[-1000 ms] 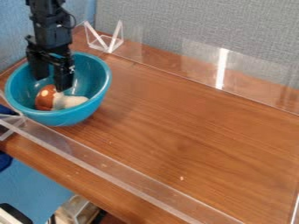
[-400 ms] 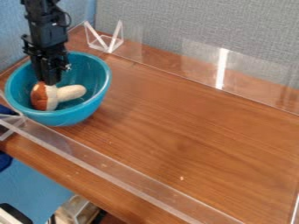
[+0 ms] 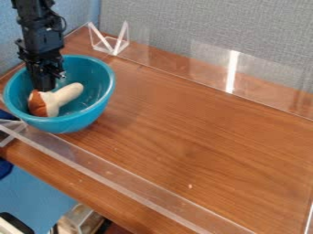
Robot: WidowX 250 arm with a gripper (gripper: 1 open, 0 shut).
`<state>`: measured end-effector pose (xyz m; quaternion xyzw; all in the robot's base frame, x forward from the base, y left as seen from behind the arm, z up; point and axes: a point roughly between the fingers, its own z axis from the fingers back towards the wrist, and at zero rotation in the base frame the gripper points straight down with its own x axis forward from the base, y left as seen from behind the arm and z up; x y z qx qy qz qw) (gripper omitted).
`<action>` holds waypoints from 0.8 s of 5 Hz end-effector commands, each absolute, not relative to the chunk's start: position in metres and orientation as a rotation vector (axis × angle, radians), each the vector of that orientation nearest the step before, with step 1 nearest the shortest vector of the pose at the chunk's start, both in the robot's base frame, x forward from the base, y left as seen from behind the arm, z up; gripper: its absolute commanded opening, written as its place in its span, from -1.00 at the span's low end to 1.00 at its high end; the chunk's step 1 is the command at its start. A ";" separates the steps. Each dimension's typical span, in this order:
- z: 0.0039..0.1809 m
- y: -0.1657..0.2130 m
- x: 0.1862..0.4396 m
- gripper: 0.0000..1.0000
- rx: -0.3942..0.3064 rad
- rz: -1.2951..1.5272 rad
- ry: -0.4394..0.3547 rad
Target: Remove the mushroom from inside the blue bowl and put it on the table
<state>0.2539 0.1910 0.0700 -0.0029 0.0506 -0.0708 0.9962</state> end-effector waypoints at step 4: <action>0.106 0.189 0.252 -1.00 0.056 -0.210 0.007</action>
